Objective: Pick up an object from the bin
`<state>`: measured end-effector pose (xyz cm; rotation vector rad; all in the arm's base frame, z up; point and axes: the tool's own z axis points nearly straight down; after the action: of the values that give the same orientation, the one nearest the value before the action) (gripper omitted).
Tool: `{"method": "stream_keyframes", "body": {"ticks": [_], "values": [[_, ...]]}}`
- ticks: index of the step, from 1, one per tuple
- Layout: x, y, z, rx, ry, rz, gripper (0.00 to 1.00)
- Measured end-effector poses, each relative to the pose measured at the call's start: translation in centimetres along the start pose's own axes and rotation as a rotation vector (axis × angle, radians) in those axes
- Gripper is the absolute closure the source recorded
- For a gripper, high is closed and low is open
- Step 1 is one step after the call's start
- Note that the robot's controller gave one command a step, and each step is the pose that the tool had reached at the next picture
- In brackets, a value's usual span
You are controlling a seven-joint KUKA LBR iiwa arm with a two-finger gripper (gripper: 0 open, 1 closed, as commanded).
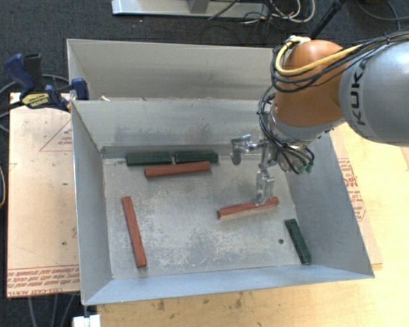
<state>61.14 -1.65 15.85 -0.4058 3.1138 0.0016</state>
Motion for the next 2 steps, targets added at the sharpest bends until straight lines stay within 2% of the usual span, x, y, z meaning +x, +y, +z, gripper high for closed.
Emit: {"method": "stream_keyframes", "body": {"ticks": [1,2], "values": [[7.4,-3.0,8.9,0.0,0.001,-0.241,0.0],[1.0,-3.0,8.8,0.002,-0.006,-0.364,0.0]]}}
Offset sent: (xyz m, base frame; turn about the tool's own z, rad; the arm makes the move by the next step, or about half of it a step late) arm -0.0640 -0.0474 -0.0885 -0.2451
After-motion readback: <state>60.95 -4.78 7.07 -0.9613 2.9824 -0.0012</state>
